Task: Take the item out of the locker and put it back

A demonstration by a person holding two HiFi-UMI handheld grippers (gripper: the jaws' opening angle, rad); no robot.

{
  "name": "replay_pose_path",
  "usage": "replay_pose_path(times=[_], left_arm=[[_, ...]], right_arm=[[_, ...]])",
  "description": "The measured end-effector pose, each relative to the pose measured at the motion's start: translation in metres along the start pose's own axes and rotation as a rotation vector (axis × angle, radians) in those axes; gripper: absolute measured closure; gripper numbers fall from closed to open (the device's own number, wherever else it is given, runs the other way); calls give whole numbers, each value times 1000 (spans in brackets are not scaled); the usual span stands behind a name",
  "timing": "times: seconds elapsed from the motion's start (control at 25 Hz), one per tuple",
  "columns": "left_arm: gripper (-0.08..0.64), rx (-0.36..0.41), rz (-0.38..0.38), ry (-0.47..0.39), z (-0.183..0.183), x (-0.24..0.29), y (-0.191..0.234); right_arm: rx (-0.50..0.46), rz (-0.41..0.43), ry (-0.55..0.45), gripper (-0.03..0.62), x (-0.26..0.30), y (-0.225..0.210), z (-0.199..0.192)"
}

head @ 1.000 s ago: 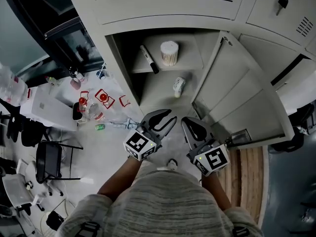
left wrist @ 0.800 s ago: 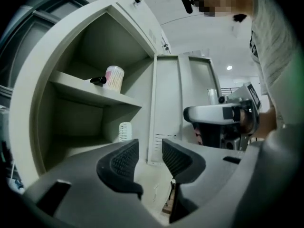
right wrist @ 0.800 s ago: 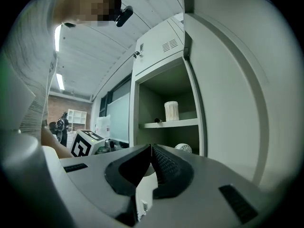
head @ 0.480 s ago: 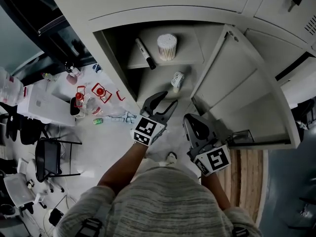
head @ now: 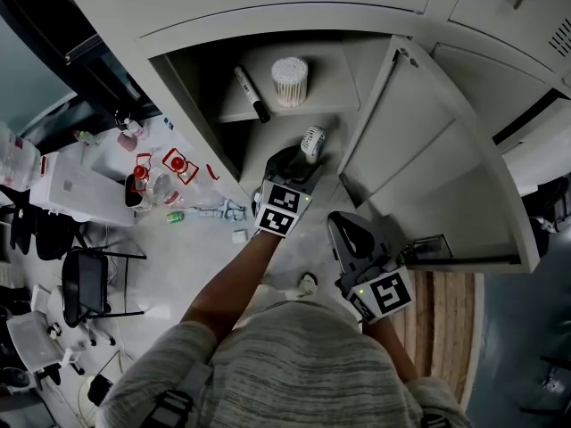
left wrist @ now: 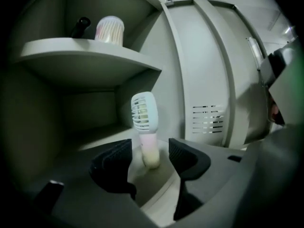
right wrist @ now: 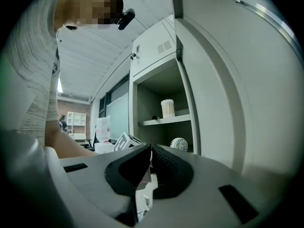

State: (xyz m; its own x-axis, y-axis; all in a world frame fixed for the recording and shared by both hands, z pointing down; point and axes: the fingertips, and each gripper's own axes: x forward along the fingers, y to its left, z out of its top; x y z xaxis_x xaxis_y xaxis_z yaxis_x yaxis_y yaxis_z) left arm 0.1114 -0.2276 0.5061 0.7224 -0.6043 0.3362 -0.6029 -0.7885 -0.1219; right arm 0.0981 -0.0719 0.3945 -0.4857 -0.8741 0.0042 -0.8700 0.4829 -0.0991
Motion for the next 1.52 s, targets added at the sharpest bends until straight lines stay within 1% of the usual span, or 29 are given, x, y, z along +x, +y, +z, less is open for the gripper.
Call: replay_pose_path(times=[0.16, 0.4, 0.52, 0.56, 0.64, 0.68, 0.88, 1.0, 1.16, 1.4, 1.52], left_arm=[[324, 0, 29, 37, -5, 12, 5], [324, 22, 38, 59, -6, 26, 6], [326, 23, 29, 64, -5, 33, 5], [336, 15, 23, 61, -5, 34, 4], [388, -4, 15, 49, -4, 36, 4], [399, -10, 15, 44, -3, 36, 4], [408, -36, 8, 18, -2, 37, 5], [413, -29, -17, 2, 2, 34, 2], [414, -57, -49, -39, 8, 26, 0], [415, -52, -53, -102, 24, -3, 1], [414, -70, -49, -123, 35, -25, 3]], right_arm=[[9, 11, 8, 566, 0, 0, -3], [10, 23, 4, 565, 0, -3, -2], [13, 21, 9, 566, -1, -4, -4], [15, 21, 11, 566, -1, -4, -5], [16, 20, 12, 566, -2, -5, -5], [16, 19, 11, 566, -2, -5, -5], [18, 14, 14, 566, -5, -6, -6], [16, 13, 18, 566, -6, -7, -7], [17, 16, 21, 566, -6, -7, -8], [12, 27, 17, 566, -4, -5, -6], [-5, 32, 20, 566, -3, -6, -8]])
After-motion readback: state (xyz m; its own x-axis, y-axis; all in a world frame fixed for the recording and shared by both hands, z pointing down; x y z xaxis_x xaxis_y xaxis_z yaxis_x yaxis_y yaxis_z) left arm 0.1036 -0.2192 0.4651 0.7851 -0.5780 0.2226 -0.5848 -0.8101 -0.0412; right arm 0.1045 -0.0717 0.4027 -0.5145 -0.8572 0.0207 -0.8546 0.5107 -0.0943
